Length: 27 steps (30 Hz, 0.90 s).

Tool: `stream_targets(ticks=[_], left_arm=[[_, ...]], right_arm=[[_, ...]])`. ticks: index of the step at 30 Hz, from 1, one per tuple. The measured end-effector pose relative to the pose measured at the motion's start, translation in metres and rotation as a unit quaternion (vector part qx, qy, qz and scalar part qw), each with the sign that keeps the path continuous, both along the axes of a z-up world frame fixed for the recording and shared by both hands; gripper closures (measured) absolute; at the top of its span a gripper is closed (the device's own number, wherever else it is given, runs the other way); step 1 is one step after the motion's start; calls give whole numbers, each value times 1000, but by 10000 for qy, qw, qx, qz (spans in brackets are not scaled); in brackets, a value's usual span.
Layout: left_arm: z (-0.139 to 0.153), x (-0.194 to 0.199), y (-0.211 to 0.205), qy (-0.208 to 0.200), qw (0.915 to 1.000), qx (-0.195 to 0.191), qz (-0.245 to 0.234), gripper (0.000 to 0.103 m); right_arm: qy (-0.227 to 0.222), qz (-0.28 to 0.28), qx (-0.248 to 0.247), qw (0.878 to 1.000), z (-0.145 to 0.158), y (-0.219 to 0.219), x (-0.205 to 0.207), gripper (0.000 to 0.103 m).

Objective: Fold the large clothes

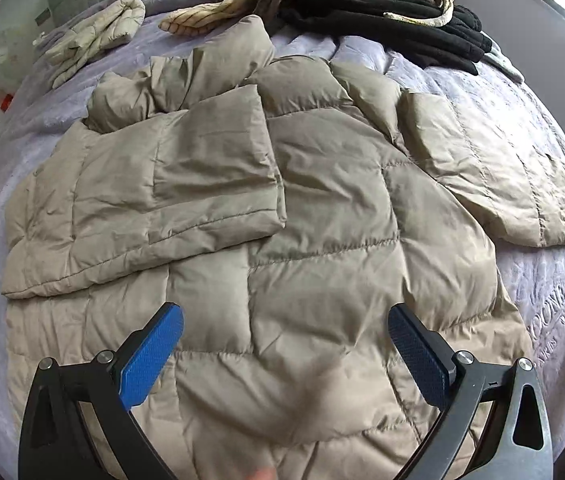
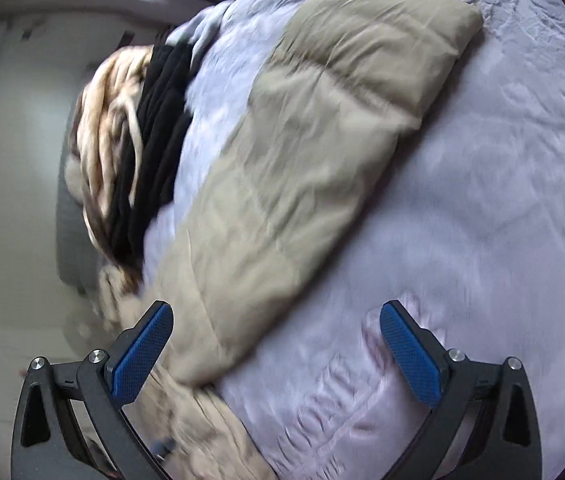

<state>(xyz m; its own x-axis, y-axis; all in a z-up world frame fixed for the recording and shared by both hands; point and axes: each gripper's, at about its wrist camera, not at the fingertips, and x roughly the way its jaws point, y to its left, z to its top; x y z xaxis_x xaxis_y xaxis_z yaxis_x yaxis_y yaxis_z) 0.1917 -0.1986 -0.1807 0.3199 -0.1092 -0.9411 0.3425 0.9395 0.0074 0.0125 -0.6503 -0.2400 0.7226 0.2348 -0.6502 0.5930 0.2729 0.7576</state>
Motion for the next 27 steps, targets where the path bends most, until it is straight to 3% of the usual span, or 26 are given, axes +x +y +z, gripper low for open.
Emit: stream_targets(ticks=[5, 12, 17, 18, 19, 20, 21, 22, 27], left_arm=[[-1, -1, -7, 22, 10000, 8, -59, 0], [7, 2, -6, -105, 9998, -4, 158, 0], [15, 5, 3, -171, 9993, -67, 332, 0], [17, 6, 5, -183, 9992, -75, 360, 0], [19, 7, 9, -209, 9989, -85, 399, 0], [21, 8, 12, -231, 9988, -88, 422, 0], [22, 9, 15, -257, 9986, -84, 447, 0], [24, 10, 20, -294, 9983, -78, 488, 0], [27, 16, 51, -392, 9968, -106, 691, 0]], right_arm=[[-417, -409, 559, 9967, -17, -34, 17, 0], [-1019, -1054, 1284, 9808, -34, -62, 40, 0], [-1231, -1035, 1616, 9737, -31, -63, 54, 5], [-1214, -1023, 1660, 9733, -31, -62, 54, 20], [-1077, -1008, 1737, 9737, -32, -60, 58, 47], [-965, -1007, 1785, 9740, -33, -58, 58, 63], [-914, -1015, 1841, 9734, -35, -56, 58, 88], [-952, -1017, 1908, 9717, -34, -52, 61, 94], [-1190, -613, 1412, 9809, 1, -31, 83, 95]])
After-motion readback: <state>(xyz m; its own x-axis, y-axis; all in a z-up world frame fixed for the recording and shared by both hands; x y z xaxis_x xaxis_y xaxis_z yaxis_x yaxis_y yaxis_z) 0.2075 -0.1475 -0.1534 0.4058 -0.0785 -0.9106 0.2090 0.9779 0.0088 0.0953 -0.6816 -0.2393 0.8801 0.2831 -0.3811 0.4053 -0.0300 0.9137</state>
